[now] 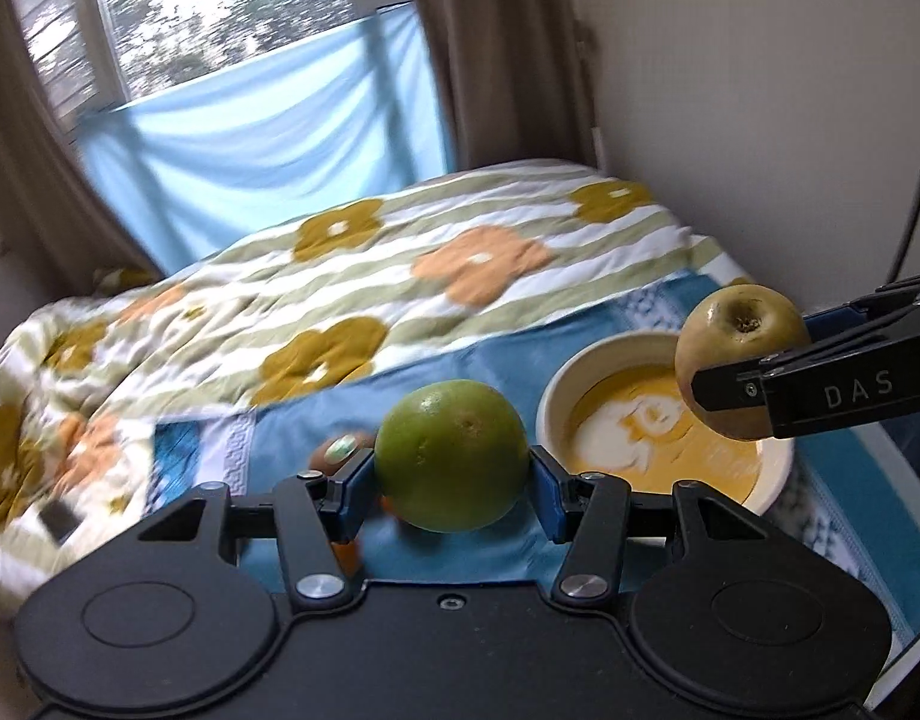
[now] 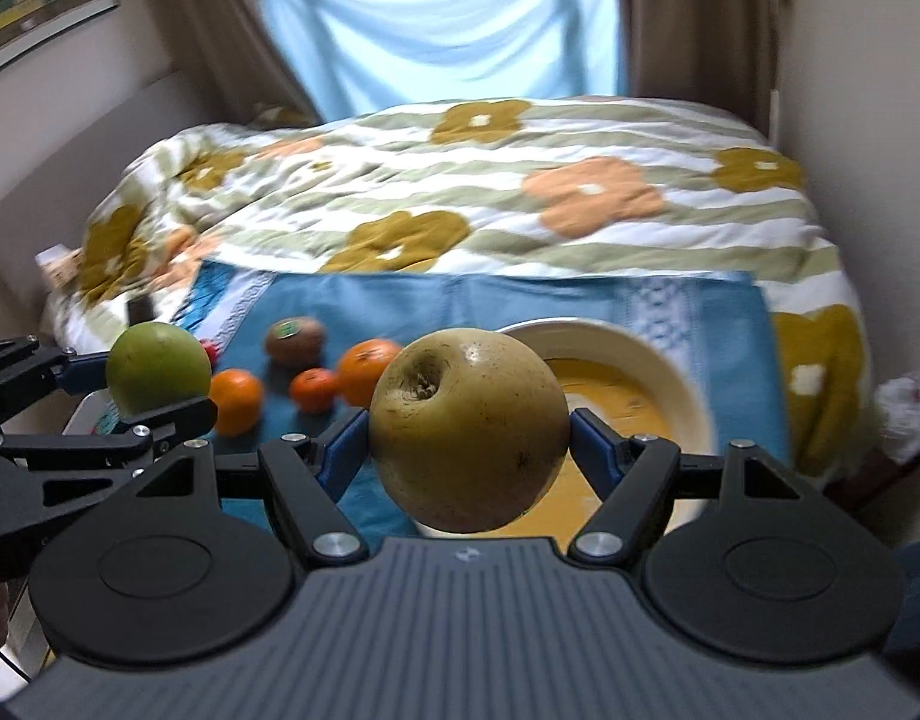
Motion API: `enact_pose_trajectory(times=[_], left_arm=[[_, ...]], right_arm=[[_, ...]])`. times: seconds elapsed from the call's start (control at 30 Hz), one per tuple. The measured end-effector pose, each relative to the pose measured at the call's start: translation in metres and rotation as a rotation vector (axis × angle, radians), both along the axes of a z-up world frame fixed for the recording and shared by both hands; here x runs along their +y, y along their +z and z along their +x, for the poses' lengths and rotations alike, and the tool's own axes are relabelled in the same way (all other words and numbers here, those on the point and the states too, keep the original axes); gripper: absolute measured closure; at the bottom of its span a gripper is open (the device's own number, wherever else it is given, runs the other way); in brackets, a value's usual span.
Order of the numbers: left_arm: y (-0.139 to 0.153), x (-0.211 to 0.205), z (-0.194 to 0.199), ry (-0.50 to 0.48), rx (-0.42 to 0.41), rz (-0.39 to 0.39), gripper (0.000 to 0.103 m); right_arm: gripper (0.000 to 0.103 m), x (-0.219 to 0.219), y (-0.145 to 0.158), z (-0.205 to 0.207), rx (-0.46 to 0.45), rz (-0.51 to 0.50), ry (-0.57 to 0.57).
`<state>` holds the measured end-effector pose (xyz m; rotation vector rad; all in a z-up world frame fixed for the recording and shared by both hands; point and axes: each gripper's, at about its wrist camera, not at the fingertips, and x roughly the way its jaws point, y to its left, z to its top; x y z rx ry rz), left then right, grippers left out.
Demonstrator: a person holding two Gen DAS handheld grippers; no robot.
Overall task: Organize fruits
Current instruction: 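Carry the pomelo and yellow apple with both tools over the cream bowl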
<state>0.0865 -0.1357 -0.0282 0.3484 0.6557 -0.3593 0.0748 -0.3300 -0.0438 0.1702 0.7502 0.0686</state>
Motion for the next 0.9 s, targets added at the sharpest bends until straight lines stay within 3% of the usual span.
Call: enact_pose_trajectory(times=[0.33,0.53,0.9], left_arm=[[-0.017,-0.058,0.050,-0.171,0.050,-0.008,0.046],[-0.041,-0.087,0.082,-0.252,0.093,0.010,0.046],[-0.104,-0.134,0.109,-0.390,0.140,0.127,0.046]], right_arm=[[0.016,-0.048,-0.003,0.015,0.010,-0.013,-0.162],[0.016,-0.067,-0.017,0.030,0.025,0.004,-0.248],[0.016,-0.086,-0.046,0.056,0.065,0.037,-0.330]])
